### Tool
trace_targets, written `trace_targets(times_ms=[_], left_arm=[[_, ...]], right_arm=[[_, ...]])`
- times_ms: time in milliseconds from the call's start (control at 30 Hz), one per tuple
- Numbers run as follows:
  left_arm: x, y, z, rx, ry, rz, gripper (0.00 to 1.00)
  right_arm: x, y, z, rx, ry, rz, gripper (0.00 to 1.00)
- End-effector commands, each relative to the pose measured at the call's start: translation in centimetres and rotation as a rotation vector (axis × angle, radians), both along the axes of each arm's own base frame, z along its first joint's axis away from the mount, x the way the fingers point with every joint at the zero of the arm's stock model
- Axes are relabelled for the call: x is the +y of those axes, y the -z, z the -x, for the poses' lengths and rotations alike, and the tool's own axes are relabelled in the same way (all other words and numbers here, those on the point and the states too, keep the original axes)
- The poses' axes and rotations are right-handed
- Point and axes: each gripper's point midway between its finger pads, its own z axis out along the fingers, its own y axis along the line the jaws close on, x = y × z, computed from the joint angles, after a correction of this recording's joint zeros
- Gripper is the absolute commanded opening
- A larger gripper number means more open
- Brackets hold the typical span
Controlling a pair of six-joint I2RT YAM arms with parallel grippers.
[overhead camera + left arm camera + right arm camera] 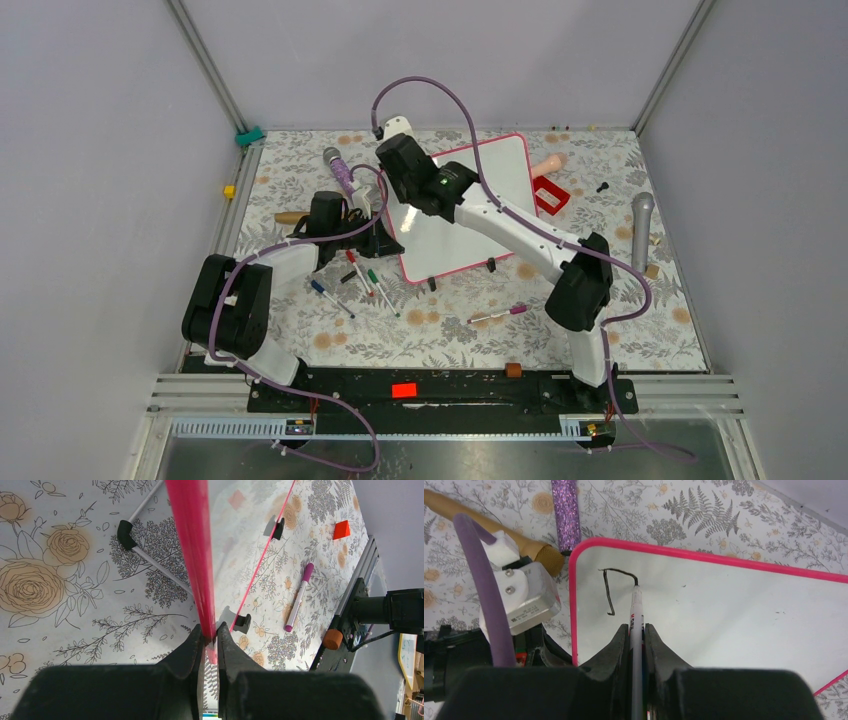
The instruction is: Write a sentence on the whiteboard
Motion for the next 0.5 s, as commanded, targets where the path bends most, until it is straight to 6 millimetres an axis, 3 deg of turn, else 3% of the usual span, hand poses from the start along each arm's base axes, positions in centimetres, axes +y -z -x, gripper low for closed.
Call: trace_targets(times_ms=[0,300,467], left_arm=[[2.3,3.3,-0.9,0.000,-0.087,-0.162,0.00],[2.3,3.2,-1.0,-0.004,-0.088,-0.164,0.00],[2.3,3.2,-1.0,-0.005,-0.088,-0.163,0.00]], right_arm=[[-0.8,-0.8,1.2,0.011,-0.026,-0.005,0.00],[0.3,0.3,2.7,0.083,-0.108,-0.039,0.00],[1.3,-0.8,3.0,0.084,-0.144,-0.084,0.00]])
